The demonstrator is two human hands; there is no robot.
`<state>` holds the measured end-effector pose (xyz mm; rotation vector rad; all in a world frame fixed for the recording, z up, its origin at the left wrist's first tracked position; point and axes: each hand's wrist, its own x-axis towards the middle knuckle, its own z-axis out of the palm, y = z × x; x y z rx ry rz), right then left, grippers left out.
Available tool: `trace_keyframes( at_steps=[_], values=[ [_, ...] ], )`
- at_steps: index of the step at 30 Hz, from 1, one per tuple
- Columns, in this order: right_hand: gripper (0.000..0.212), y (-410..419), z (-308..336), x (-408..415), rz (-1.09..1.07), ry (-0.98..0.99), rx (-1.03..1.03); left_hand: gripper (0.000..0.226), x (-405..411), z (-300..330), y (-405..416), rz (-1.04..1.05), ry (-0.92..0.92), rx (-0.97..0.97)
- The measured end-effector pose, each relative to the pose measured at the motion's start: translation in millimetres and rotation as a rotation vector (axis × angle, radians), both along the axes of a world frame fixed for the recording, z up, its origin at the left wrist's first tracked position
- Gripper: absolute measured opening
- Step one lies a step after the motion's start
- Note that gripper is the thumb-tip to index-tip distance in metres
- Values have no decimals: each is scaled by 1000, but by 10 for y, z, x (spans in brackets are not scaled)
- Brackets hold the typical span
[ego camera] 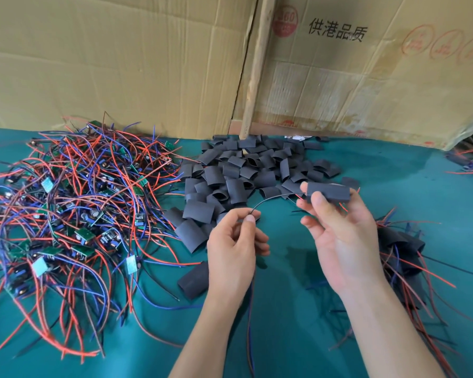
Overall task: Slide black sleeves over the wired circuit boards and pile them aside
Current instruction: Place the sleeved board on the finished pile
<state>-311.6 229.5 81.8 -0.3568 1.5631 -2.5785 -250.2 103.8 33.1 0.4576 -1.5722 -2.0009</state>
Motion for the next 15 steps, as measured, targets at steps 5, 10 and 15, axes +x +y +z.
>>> trace_keyframes(
  at_steps=[5,10,15],
  values=[
    [35,-41,-22,43,-1,55,87,20,3,-21,-10,-5,-2,-4],
    [25,-97,-75,74,-24,97,223,21,-3,-37,-7,-16,-3,-28],
    [20,-119,-136,87,7,97,327,21,1,-49,4,-58,-8,-52]
  ],
)
